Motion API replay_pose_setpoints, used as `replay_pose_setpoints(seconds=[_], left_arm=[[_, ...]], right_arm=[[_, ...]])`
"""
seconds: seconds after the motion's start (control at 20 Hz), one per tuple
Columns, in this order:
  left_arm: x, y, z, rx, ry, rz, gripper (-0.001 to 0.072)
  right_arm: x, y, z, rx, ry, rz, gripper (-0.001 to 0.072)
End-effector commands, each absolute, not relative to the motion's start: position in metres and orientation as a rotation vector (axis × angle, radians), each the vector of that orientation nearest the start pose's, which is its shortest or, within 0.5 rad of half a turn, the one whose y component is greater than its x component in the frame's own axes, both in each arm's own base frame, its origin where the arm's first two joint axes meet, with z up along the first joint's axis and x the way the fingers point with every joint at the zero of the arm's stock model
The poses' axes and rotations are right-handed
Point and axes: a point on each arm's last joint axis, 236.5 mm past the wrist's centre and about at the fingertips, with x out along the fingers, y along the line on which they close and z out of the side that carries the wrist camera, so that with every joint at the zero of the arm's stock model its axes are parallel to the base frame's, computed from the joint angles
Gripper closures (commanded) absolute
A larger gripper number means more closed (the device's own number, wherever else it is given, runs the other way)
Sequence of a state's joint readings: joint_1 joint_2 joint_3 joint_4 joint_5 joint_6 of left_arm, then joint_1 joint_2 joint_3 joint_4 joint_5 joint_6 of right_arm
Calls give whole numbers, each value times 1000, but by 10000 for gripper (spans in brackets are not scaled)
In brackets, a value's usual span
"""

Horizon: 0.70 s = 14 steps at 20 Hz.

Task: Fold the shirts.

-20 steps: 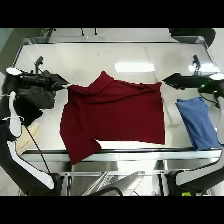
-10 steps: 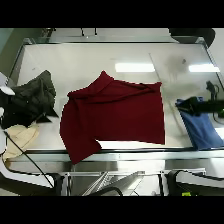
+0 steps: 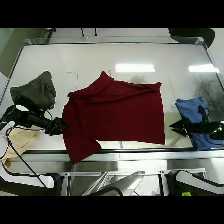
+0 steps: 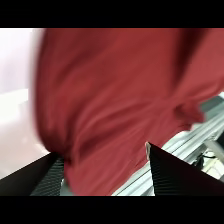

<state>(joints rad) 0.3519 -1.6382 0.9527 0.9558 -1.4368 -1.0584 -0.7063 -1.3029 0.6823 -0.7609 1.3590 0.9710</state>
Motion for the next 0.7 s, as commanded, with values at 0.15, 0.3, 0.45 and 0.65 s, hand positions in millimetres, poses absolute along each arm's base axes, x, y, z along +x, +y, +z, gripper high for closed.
replay_pose_setpoints(seconds=[0.15, 0.3, 0.45, 0.65], left_arm=[[316, -46, -106, -605, 1627, -563, 682], [320, -45, -95, -599, 1626, -586, 685], [320, -46, -95, -605, 1628, -581, 685], [318, -47, -94, -609, 1634, -588, 685]], right_arm=[[243, 7, -98, 937, 1396, 258, 346], [237, 20, -110, 842, 1459, 272, 346], [234, 33, -114, 772, 1503, 306, 346], [233, 66, -107, 729, 1523, 415, 429]])
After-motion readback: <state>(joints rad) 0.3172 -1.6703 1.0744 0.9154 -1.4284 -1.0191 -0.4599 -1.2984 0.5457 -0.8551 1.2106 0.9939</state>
